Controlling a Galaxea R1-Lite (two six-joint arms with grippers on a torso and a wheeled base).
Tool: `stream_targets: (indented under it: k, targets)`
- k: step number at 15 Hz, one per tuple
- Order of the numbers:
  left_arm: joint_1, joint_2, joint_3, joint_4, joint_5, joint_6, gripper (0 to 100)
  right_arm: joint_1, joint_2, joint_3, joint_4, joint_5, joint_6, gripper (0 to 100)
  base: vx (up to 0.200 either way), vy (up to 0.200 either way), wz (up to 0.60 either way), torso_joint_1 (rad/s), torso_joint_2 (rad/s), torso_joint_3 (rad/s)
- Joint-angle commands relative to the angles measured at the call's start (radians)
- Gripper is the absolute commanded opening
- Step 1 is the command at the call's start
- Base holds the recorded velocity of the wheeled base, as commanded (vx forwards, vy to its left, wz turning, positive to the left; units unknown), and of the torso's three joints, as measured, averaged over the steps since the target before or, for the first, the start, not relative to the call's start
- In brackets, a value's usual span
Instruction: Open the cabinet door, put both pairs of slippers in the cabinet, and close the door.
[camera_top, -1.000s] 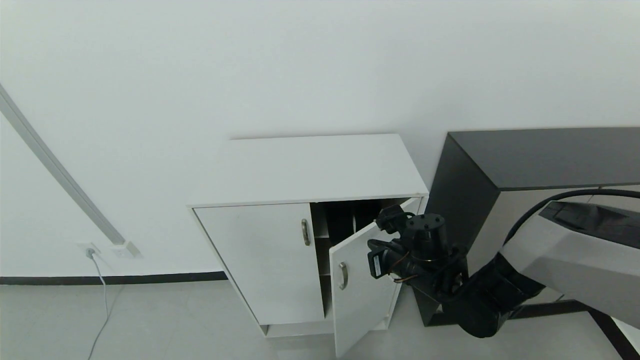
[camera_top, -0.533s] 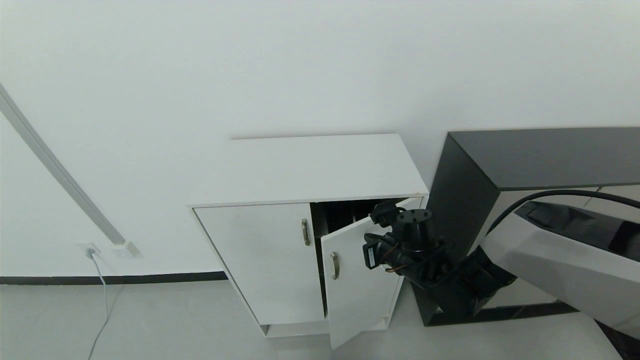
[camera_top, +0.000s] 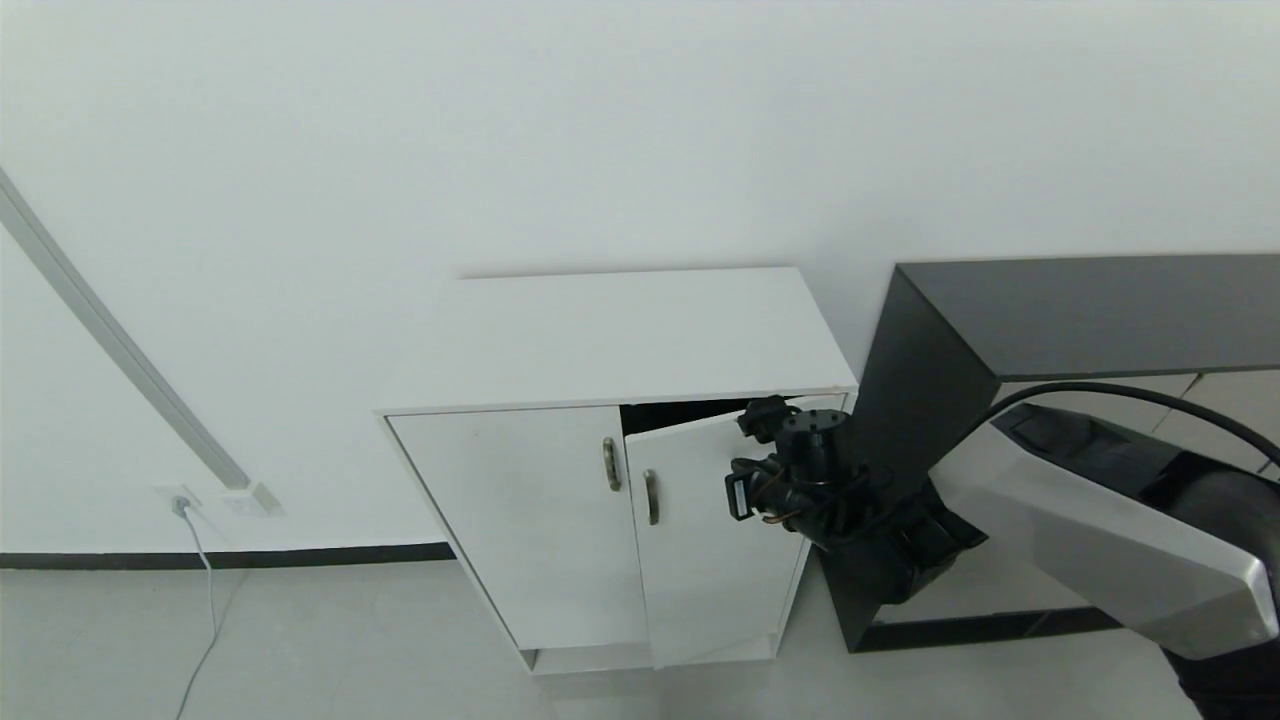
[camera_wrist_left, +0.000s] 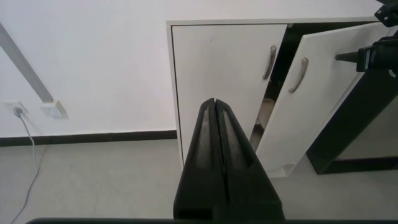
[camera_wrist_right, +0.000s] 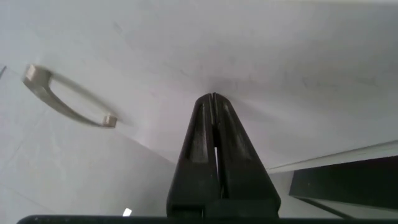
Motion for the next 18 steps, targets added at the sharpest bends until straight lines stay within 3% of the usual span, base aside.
stream_targets:
  k: [1,10,18]
  targets:
    - [0.000,0.001,0.000,0.000,0.001,0.000,0,-0.007,0.024,-0.032,0.005,0.000,0.000,0,0.000,0.000,0.00,0.000,0.00,0.000]
    - [0.000,0.001,0.000,0.000,0.001,0.000,0,-0.036,0.064,-0.147,0.080,-0.001,0.000,0,0.000,0.000,0.00,0.000,0.00,0.000]
    - [0.000,0.001,0.000,0.000,0.001,0.000,0,-0.042,0.070,-0.156,0.084,-0.001,0.000,0,0.000,0.000,0.00,0.000,0.00,0.000]
